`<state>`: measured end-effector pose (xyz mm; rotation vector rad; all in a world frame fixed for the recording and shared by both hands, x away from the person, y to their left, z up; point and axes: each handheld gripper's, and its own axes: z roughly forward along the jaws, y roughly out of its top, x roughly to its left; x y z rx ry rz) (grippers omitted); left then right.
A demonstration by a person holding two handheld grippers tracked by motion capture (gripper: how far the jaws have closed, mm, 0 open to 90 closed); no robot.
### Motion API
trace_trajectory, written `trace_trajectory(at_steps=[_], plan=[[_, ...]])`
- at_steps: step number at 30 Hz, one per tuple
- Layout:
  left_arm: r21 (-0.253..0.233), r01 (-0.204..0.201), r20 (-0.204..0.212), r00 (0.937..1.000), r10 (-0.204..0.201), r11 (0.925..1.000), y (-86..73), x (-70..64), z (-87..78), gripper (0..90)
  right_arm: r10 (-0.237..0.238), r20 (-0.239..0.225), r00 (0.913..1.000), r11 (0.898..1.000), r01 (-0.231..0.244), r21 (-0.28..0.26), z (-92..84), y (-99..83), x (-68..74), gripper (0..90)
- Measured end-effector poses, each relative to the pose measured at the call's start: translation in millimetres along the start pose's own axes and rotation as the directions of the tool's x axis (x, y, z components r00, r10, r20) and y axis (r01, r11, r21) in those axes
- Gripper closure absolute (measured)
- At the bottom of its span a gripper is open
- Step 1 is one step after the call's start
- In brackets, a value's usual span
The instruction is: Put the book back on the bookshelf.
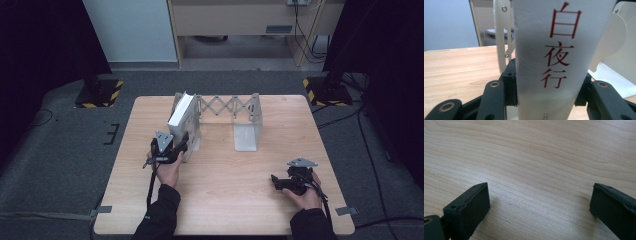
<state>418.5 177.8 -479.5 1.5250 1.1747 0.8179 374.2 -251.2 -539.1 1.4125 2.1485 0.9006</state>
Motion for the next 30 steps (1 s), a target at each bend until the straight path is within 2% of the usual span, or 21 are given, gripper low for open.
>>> trace_trajectory(at_steps=[4,7,11,15,18,20,22,26,30], plan=[[-0.004,0.020,-0.016,0.9997,-0.020,0.9998,1.5,-6.4,9.6,50.2,-0.002,0.000,1.0000,1.000,0.002,-0.001,0.1,0.0,-0.1,3.2],[-0.027,0.036,-0.014,0.9992,-0.037,0.9990,0.3,-7.8,16.4,49.9,0.001,-0.001,1.0000,1.000,-0.001,0.000,0.0,0.1,0.0,3.2],[-0.026,0.034,-0.006,0.9994,-0.034,0.9991,1.0,-8.5,21.1,49.3,-0.002,-0.001,1.0000,1.000,0.002,-0.001,0.1,0.1,-0.1,3.2],[-0.017,0.040,0.037,0.9985,-0.040,0.9990,-0.9,-4.8,17.2,47.0,-0.002,-0.001,1.0000,1.000,0.002,-0.001,0.1,0.0,0.0,3.2],[0.012,0.017,0.071,0.9973,-0.018,0.9998,-6.0,-1.0,6.8,43.4,-0.002,-0.001,1.0000,1.000,0.002,-0.001,0.1,0.0,0.0,3.2],[0.019,0.018,0.077,0.9969,-0.019,0.9997,-9.8,2.5,0.8,44.1,-0.001,0.000,1.0000,1.000,0.001,-0.002,0.2,0.0,0.1,3.2],[0.022,0.034,0.102,0.9941,-0.037,0.9992,-13.4,5.2,-2.0,47.4,-0.002,-0.001,1.0000,1.000,0.002,-0.001,0.1,0.0,0.1,3.2],[0.032,0.024,0.078,0.9966,-0.026,0.9992,-11.5,3.0,-1.7,49.2,-0.002,-0.001,1.0000,1.000,0.002,-0.001,0.1,0.0,0.0,3.2],[0.036,0.042,0.070,0.9965,-0.045,0.9985,-9.5,-0.1,2.6,49.6,-0.001,-0.002,1.0000,1.000,0.001,-0.001,0.1,0.1,0.2,3.2]])
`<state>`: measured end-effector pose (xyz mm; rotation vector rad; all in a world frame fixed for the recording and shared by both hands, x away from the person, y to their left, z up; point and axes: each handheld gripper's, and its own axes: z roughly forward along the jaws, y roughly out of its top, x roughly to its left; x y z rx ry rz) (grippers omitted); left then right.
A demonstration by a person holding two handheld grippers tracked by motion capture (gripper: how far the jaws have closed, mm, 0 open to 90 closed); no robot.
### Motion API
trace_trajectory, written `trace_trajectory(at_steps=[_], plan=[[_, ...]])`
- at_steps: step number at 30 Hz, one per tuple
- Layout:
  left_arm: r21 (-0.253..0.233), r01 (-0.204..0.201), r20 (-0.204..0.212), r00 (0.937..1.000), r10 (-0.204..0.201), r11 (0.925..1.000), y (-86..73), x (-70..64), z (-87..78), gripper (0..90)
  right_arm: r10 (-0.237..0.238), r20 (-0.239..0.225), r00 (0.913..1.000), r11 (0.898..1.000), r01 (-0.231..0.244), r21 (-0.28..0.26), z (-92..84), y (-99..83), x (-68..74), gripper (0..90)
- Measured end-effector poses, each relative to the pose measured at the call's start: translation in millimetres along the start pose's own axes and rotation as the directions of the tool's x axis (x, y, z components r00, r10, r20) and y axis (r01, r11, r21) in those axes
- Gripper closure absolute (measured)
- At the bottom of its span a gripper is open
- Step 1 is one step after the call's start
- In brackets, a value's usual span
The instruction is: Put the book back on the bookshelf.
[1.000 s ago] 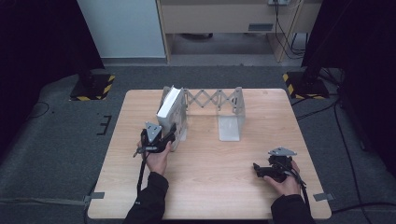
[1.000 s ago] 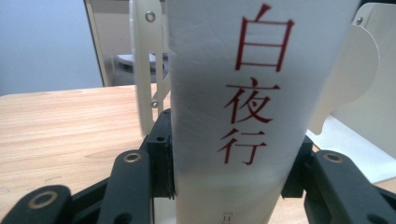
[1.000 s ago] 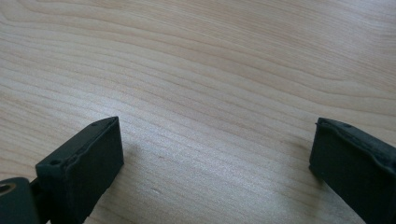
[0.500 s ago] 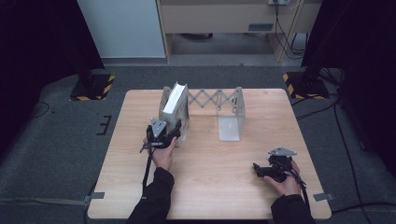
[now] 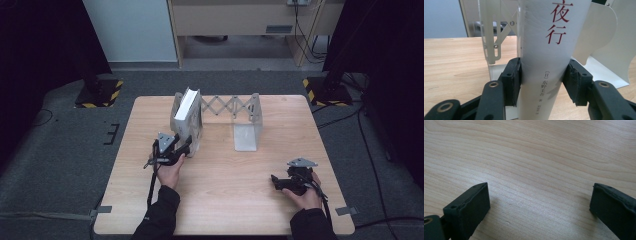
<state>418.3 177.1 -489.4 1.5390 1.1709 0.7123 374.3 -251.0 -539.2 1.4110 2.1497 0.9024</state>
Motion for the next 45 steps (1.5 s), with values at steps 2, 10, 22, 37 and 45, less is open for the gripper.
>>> trace_trajectory(at_steps=[2,10,22,37,45], plan=[[-0.009,0.008,0.001,1.0000,-0.008,0.9999,-0.2,-1.1,3.7,49.2,0.000,0.000,1.0000,1.000,0.000,0.000,0.0,0.0,0.0,3.2],[0.010,0.006,0.019,0.9998,-0.006,0.9999,5.9,-7.9,22.4,46.1,0.001,0.001,1.0000,1.000,-0.001,-0.001,0.0,0.1,0.3,3.4],[0.022,-0.005,0.035,0.9994,0.004,0.9998,7.9,-14.6,34.7,41.8,-0.007,-0.002,1.0000,1.000,0.007,-0.001,0.0,0.0,0.3,3.5],[0.170,-0.075,0.146,0.9881,0.050,0.9826,6.9,7.4,-24.6,38.4,-0.009,-0.002,1.0000,1.000,0.009,-0.001,-0.1,0.0,0.2,3.5],[0.236,-0.060,0.153,0.9879,0.024,0.9699,-19.3,28.4,-51.6,35.9,-0.009,-0.002,1.0000,1.000,0.009,0.000,-0.7,-0.1,0.8,4.4]])
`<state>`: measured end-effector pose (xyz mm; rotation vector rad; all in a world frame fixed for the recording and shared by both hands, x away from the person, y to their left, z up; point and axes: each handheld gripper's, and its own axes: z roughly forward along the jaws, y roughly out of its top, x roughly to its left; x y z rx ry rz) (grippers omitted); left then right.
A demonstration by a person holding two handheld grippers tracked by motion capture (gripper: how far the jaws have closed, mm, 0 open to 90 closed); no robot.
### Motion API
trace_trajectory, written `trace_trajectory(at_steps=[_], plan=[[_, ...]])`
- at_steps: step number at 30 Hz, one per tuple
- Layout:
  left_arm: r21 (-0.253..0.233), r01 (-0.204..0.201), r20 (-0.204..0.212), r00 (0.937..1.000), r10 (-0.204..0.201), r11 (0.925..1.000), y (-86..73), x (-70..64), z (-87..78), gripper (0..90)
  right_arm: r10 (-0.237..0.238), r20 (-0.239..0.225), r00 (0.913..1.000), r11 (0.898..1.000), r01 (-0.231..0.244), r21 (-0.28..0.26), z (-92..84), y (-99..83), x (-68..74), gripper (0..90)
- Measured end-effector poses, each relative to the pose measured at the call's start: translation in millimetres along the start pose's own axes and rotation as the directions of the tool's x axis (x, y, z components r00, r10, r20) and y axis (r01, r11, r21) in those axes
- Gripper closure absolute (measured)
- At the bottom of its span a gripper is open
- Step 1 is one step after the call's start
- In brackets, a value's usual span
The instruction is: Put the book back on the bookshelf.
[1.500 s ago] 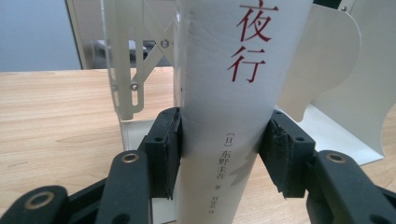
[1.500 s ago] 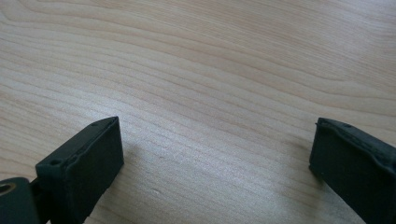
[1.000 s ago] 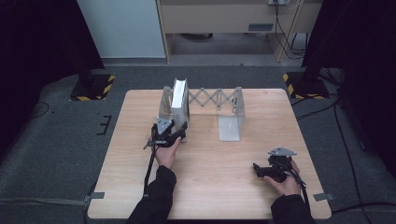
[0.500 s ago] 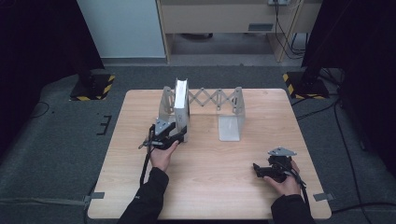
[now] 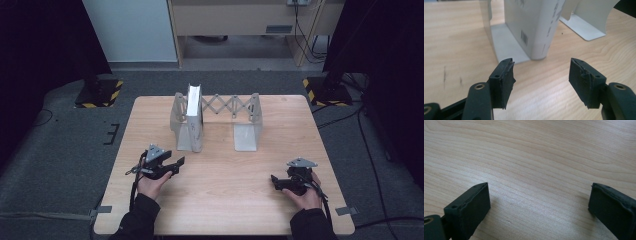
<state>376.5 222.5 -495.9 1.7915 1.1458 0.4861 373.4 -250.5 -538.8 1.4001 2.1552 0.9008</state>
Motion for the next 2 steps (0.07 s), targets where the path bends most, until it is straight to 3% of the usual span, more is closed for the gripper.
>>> trace_trajectory(at_steps=[2], plan=[[0.013,-0.001,-0.003,1.0000,0.001,0.9999,-7.0,3.7,-2.7,35.3,-0.004,0.001,1.0000,1.000,0.004,-0.005,-0.3,-0.4,0.3,6.0]])
